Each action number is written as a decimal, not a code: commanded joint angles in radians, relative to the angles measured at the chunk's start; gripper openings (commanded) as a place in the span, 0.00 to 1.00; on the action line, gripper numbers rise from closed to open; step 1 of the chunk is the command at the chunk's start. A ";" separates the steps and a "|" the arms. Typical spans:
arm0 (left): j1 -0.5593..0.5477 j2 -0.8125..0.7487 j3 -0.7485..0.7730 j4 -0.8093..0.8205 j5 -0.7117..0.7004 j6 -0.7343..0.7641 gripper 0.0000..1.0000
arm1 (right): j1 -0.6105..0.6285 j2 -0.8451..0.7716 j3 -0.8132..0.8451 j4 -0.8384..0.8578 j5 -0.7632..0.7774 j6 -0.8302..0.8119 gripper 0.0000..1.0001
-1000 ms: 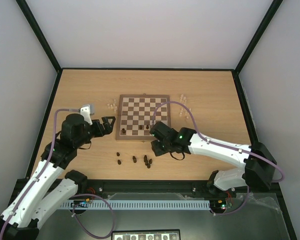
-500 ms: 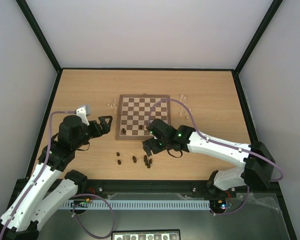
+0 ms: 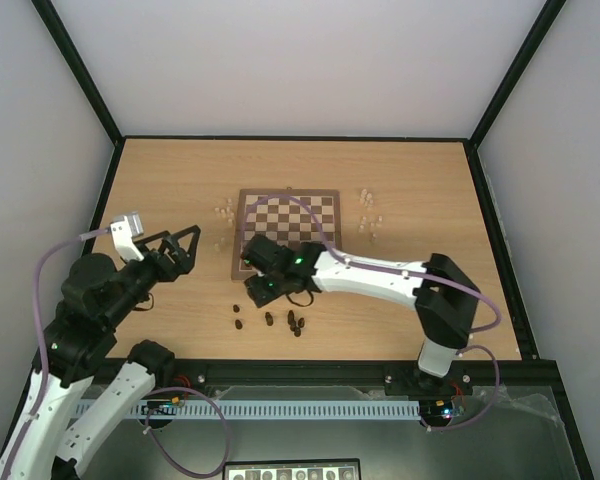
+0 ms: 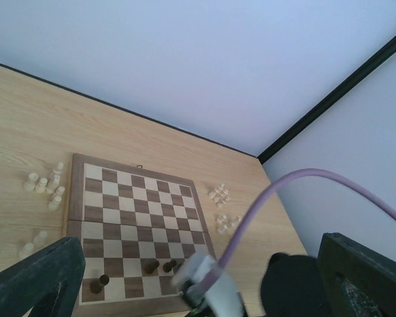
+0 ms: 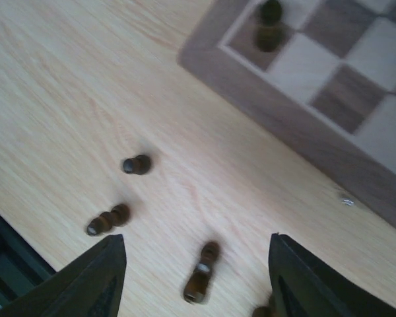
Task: Set up the chess pieces on the board
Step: Pick up the chess piece at the center of the board.
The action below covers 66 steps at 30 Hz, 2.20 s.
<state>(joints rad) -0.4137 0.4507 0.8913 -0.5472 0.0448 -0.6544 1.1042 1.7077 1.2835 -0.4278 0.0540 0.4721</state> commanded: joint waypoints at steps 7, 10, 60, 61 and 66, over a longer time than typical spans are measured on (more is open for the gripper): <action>0.007 -0.076 0.023 -0.065 -0.006 -0.001 0.99 | 0.138 0.258 0.257 -0.095 0.072 0.011 0.43; 0.007 -0.099 0.040 -0.087 -0.028 -0.002 1.00 | 0.147 0.313 0.293 -0.113 0.069 0.019 0.40; 0.007 -0.104 0.008 -0.063 -0.020 0.009 1.00 | 0.157 0.484 0.455 -0.204 0.156 0.011 0.20; 0.007 -0.104 0.008 -0.062 -0.022 0.010 1.00 | 0.157 0.483 0.454 -0.204 0.156 0.010 0.18; 0.007 -0.104 0.005 -0.060 -0.023 0.010 1.00 | 0.157 0.480 0.453 -0.201 0.158 0.008 0.13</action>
<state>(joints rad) -0.4137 0.3370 0.9062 -0.6277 0.0074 -0.6540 1.2564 2.2013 1.7142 -0.5823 0.1940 0.4870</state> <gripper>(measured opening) 0.994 0.138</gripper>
